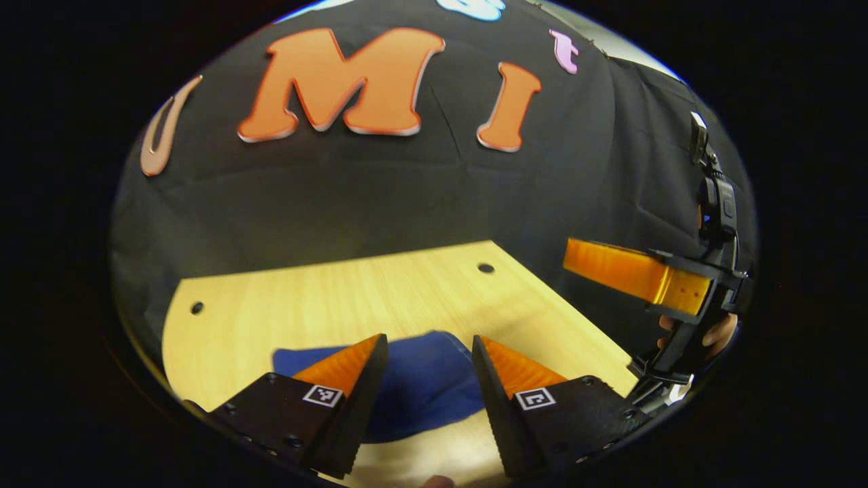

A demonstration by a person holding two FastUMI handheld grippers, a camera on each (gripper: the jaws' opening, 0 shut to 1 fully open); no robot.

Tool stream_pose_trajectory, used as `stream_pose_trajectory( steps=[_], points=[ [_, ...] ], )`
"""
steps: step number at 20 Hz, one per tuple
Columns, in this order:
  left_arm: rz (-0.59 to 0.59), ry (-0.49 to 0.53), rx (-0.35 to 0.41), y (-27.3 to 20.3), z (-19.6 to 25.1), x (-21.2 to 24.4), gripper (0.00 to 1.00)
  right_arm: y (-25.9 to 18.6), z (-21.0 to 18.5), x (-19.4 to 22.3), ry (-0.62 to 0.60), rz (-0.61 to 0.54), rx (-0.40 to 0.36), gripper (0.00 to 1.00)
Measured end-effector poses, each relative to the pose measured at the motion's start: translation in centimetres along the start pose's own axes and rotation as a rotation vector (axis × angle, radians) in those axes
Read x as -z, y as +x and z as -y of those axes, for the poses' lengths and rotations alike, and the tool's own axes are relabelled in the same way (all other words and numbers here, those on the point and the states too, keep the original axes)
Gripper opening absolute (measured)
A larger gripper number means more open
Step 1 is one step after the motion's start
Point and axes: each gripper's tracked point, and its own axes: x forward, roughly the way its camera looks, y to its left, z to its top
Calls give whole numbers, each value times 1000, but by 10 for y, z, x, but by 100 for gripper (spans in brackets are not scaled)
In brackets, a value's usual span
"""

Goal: Grasp the waist and the cuffs of the jeans and fold them to make the two legs overlap; first hold the waist and fold one-third of the jeans toward the cuffs, then hold the cuffs and fold the remaining one-third in the same direction to finish folding.

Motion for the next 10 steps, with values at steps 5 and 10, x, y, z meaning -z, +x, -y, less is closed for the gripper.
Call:
stream_pose_trajectory(
  steps=[5,10],
  points=[
    [245,-5,-185,-56,-58,-67,77,-11,-49,-48,-144,168,-26,96],
    [447,28,-371,-88,-75,-87,95,-18,-87,-77,-210,271,-49,95]
  ],
)
